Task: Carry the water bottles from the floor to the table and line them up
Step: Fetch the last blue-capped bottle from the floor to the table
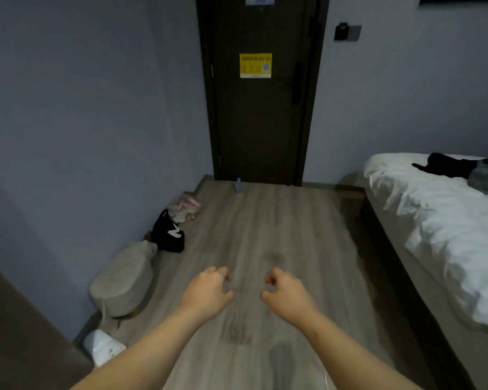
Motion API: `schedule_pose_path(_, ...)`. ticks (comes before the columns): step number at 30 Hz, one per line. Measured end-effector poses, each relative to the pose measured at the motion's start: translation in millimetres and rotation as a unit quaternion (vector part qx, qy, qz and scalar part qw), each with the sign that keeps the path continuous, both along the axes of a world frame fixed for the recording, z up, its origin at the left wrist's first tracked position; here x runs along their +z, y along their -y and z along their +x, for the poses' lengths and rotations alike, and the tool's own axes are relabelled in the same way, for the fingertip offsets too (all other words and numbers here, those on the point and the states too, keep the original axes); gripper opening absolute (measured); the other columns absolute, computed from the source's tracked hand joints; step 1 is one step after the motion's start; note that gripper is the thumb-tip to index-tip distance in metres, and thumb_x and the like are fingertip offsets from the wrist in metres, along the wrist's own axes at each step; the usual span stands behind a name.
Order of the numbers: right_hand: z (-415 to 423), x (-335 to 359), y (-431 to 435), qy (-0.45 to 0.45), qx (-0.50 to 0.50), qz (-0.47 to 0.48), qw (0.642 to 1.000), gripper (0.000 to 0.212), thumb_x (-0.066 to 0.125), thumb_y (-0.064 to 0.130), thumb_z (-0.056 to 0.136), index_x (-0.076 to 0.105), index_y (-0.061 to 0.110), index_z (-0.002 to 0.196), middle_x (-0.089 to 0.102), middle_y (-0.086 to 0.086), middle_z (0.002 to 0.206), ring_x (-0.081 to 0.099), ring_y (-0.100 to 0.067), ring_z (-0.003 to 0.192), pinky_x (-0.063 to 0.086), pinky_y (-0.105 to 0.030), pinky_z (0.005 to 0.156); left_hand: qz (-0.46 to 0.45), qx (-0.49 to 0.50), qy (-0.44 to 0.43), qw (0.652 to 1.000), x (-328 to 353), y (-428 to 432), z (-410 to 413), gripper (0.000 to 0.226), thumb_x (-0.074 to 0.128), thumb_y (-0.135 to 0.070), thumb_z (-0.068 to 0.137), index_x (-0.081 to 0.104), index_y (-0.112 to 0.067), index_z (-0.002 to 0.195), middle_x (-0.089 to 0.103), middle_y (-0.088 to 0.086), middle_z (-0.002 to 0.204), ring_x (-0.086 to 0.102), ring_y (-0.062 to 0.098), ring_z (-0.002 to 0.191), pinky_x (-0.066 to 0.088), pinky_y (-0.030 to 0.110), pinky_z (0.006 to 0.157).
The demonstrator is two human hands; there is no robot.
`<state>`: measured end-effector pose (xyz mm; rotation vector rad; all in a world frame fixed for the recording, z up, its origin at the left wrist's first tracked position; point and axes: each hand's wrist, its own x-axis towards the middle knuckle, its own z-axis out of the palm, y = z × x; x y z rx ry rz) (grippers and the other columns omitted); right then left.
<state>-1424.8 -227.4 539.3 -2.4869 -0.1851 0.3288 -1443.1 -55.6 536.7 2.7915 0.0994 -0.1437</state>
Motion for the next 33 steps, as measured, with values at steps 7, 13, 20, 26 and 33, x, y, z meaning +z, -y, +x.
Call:
schedule_pose_path(7, 137, -35, -29, -0.043, 0.011, -0.015, 0.999, 0.032, 0.055, 0.026, 0.085, 0.052, 0.014, 0.114, 0.058, -0.009, 0.120, 0.053, -0.025, 0.113, 0.042, -0.026, 0.086, -0.031, 0.014, -0.039, 0.999, -37, -33, 138, 0.034, 0.052, -0.028, 0.084, 0.053, -0.020, 0.117, 0.054, 0.006, 0.122, 0.053, 0.025, 0.115, 0.045, 0.030, 0.090)
schedule_pose_path(13, 294, -49, -87, -0.072, 0.024, -0.021, 0.997, 0.031, 0.054, 0.029, 0.086, 0.051, 0.016, 0.114, 0.055, -0.006, 0.118, 0.054, -0.022, 0.105, 0.041, -0.025, 0.082, -0.043, 0.031, -0.046, 0.998, -45, -93, 290, 0.033, 0.053, -0.027, 0.085, 0.054, -0.017, 0.116, 0.055, 0.008, 0.121, 0.054, 0.025, 0.114, 0.046, 0.032, 0.092)
schedule_pose_path(20, 443, -53, -135, -0.084, 0.018, -0.010, 0.996, 0.026, 0.055, 0.032, 0.086, 0.050, 0.019, 0.108, 0.052, -0.002, 0.114, 0.050, -0.015, 0.090, 0.039, -0.022, 0.077, -0.023, 0.016, -0.077, 0.997, -48, -139, 443, 0.031, 0.052, -0.030, 0.086, 0.054, -0.020, 0.115, 0.055, 0.004, 0.124, 0.054, 0.022, 0.114, 0.043, 0.026, 0.086)
schedule_pose_path(26, 571, -64, -134, -0.101, 0.024, -0.027, 0.994, 0.031, 0.053, 0.030, 0.087, 0.050, 0.016, 0.115, 0.054, -0.005, 0.117, 0.054, -0.020, 0.105, 0.046, -0.030, 0.091, -0.023, 0.002, -0.096, 0.995, -54, -150, 578, 0.030, 0.052, -0.028, 0.086, 0.055, -0.019, 0.114, 0.057, 0.005, 0.125, 0.054, 0.022, 0.114, 0.044, 0.026, 0.085)
schedule_pose_path(33, 774, -63, -121, -0.095, 0.052, -0.052, 0.993, 0.035, 0.049, 0.031, 0.089, 0.048, 0.016, 0.121, 0.052, -0.004, 0.124, 0.054, -0.020, 0.107, 0.043, -0.024, 0.084, -0.003, 0.017, -0.089, 0.996, -42, -134, 766, 0.025, 0.049, -0.025, 0.088, 0.055, -0.017, 0.111, 0.058, 0.002, 0.122, 0.055, 0.018, 0.113, 0.041, 0.023, 0.081)
